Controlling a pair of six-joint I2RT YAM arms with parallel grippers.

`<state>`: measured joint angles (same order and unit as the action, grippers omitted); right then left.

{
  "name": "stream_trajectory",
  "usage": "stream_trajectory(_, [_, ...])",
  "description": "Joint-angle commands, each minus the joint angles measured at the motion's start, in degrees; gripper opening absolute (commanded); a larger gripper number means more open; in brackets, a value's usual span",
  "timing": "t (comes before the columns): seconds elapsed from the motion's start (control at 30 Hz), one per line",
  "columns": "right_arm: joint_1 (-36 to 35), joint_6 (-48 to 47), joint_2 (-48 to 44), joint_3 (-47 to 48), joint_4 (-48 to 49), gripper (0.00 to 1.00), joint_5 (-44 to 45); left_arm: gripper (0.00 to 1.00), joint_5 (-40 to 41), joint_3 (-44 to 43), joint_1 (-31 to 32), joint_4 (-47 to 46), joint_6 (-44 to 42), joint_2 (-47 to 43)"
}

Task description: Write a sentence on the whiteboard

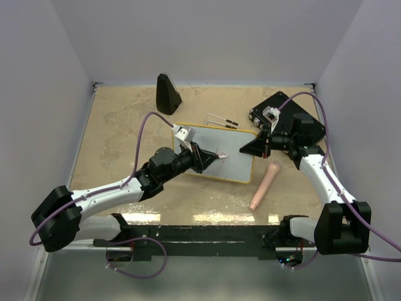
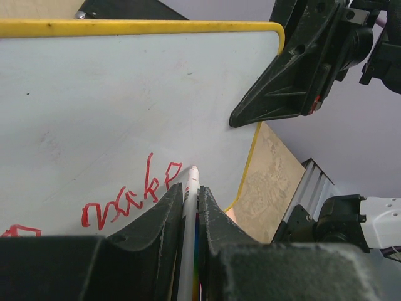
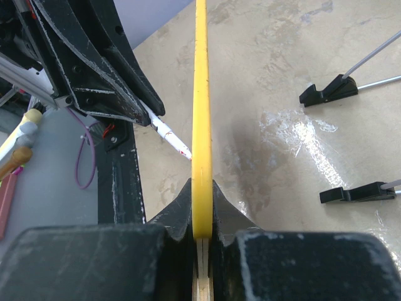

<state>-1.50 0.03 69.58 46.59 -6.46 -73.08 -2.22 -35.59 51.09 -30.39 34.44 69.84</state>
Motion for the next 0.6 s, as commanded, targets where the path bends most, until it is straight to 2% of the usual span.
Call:
stream_trajectory(0.0, [-0.1, 0.7, -1.5, 1.0, 2.2, 0.00, -4.2, 0.00, 1.0, -2.9, 0.3, -4.3, -1.9, 0.6])
stream_trajectory(0.57, [-0.1, 0.7, -1.5, 1.0, 2.2, 0.00, -4.2, 0.00, 2.1, -2.7, 0.2, -3.2, -2.4, 0.8])
